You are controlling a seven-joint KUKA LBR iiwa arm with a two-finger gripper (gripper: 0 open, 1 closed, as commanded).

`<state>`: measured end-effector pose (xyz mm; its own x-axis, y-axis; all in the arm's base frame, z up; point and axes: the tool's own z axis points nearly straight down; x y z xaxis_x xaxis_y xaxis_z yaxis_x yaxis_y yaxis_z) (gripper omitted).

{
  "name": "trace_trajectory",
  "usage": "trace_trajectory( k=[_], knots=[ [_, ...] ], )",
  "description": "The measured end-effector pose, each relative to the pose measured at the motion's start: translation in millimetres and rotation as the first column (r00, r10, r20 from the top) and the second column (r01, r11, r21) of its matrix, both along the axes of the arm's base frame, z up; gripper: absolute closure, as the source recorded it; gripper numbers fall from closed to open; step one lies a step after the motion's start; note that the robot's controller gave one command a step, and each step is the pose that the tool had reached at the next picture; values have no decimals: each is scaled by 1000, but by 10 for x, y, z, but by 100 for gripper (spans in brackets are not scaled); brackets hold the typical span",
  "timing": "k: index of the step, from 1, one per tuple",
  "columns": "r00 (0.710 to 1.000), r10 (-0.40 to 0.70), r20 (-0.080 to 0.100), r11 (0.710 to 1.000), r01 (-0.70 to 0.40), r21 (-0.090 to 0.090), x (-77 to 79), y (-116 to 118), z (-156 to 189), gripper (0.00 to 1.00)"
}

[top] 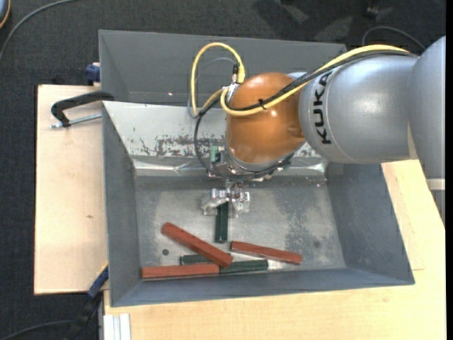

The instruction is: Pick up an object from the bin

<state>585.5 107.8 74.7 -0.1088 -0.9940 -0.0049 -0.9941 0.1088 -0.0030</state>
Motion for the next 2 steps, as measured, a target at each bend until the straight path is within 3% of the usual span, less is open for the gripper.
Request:
trace_trajectory(
  k=[1,2],
  knots=[
    [999,-49,12,999,49,1,168,-18,1136,100],
    [1000,-20,10,1000,20,0,-172,-58,2079,100]
  ],
)
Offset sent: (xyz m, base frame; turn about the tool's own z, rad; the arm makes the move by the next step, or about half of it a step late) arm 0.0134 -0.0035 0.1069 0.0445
